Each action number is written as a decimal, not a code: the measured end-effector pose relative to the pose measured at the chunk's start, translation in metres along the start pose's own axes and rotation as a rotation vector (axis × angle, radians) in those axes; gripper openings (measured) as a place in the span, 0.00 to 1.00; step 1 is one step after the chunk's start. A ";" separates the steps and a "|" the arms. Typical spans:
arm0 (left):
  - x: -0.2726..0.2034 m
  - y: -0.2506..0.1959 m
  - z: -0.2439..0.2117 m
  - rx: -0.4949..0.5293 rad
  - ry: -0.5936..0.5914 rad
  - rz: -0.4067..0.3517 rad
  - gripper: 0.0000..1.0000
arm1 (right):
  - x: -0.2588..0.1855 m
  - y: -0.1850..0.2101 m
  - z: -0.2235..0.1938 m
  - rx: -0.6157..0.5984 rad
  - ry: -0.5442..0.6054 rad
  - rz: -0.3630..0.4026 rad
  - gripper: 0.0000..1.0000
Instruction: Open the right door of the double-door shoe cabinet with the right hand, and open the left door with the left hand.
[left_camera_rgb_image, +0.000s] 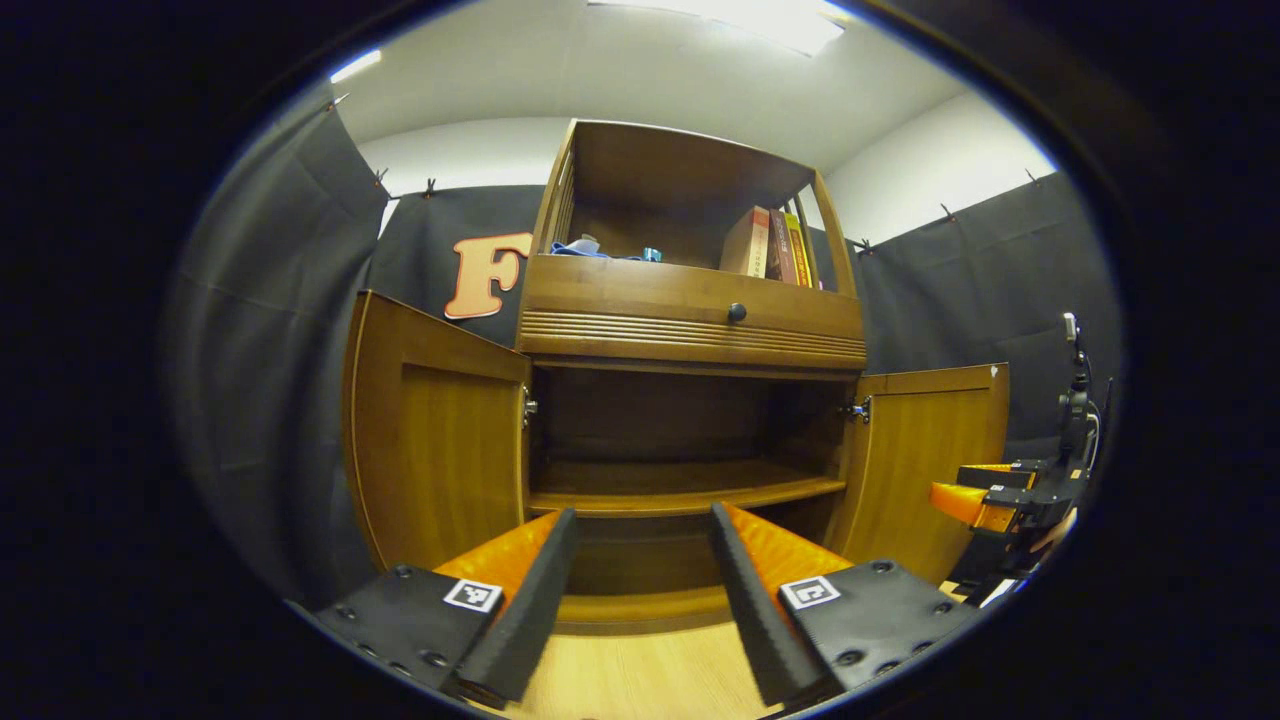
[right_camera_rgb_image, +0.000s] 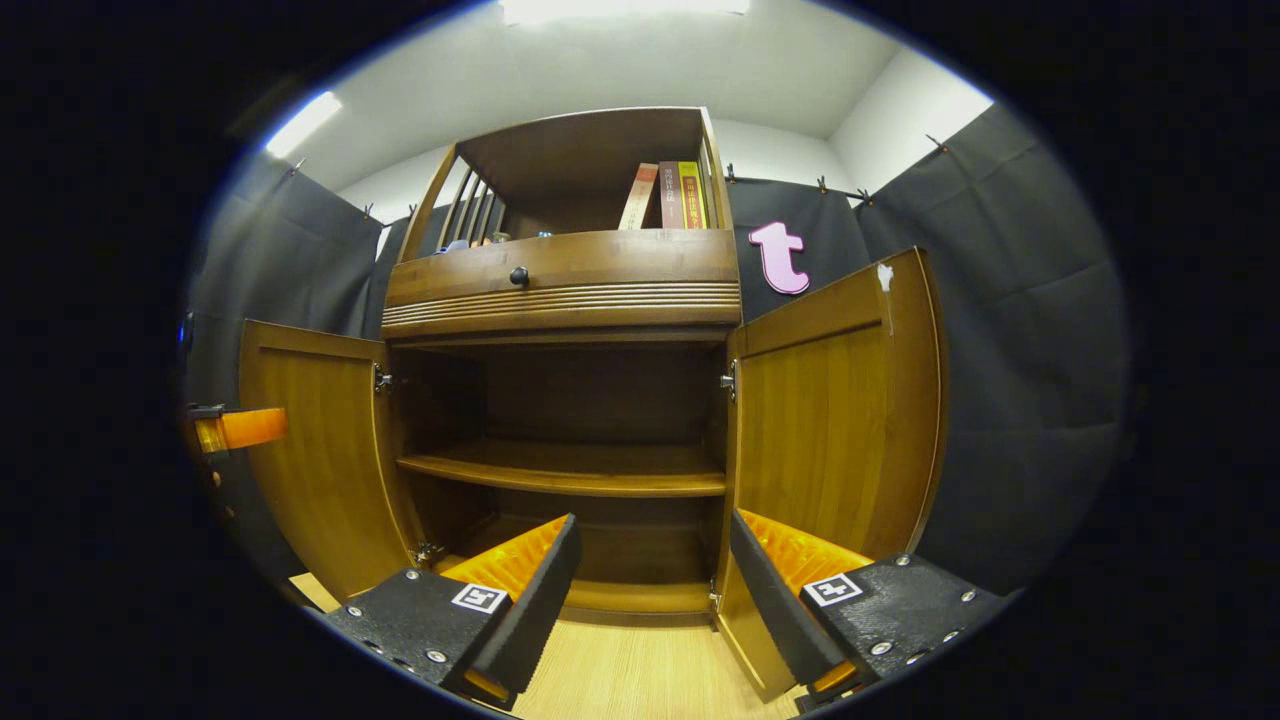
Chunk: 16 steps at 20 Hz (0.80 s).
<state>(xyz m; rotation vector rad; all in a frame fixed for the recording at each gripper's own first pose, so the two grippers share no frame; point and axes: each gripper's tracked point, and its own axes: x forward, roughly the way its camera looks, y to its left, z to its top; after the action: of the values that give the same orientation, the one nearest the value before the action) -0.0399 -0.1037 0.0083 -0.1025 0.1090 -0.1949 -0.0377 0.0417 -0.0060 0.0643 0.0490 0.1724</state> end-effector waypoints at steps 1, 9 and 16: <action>-0.001 -0.001 0.003 0.002 0.001 -0.004 0.97 | -0.001 0.001 0.001 -0.002 0.000 0.000 0.92; 0.016 0.015 0.009 0.077 -0.039 0.042 0.97 | 0.001 0.010 0.009 -0.014 -0.023 -0.022 0.92; 0.053 0.056 -0.019 0.125 -0.042 0.104 0.96 | 0.030 0.018 0.008 -0.034 -0.049 -0.069 0.92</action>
<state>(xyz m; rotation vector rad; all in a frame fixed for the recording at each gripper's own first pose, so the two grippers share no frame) 0.0197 -0.0612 -0.0221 0.0232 0.0601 -0.0952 -0.0107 0.0643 0.0023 0.0328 -0.0009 0.1029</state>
